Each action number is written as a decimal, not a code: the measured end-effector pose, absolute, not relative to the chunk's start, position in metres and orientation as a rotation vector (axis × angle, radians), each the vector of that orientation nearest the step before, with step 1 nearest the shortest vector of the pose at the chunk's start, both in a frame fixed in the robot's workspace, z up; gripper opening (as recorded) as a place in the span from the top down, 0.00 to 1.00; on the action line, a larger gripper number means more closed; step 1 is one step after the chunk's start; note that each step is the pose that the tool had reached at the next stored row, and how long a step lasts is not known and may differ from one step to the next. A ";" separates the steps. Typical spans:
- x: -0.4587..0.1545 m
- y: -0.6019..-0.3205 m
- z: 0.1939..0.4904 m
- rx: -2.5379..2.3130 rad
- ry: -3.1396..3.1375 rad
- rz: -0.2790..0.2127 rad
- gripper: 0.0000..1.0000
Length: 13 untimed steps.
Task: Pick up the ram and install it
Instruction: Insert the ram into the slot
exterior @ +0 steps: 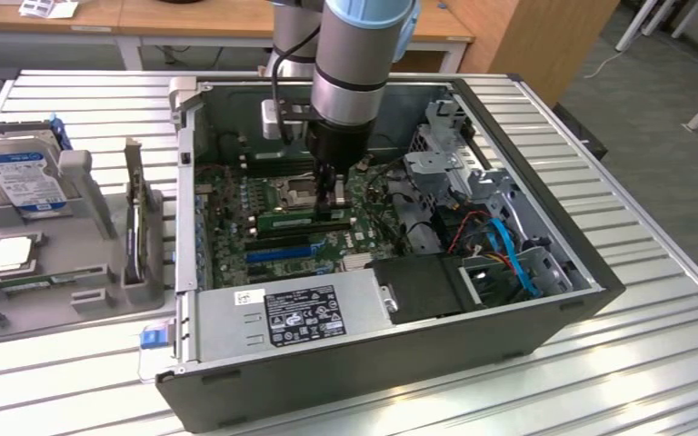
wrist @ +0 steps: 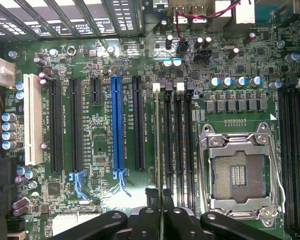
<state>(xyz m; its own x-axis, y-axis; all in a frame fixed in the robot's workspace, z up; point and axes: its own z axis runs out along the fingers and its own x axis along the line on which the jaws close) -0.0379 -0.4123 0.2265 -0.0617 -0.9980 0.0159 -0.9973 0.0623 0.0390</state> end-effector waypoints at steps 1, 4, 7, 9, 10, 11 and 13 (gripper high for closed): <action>-0.038 -0.412 0.226 2.125 -2.261 -0.027 0.87; -0.037 -0.412 0.226 2.126 -2.261 -0.027 0.87; -0.037 -0.412 0.226 2.127 -2.259 -0.027 0.87; -0.037 -0.412 0.226 2.127 -2.259 -0.027 0.87; -0.037 -0.412 0.226 2.127 -2.259 -0.027 0.87; -0.037 -0.412 0.227 2.129 -2.258 -0.027 0.87; -0.037 -0.412 0.226 2.135 -2.251 -0.027 0.87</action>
<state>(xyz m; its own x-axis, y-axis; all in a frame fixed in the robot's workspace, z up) -0.0368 -0.4123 0.2265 -0.0525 -0.9985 0.0160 -0.9978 0.0531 0.0390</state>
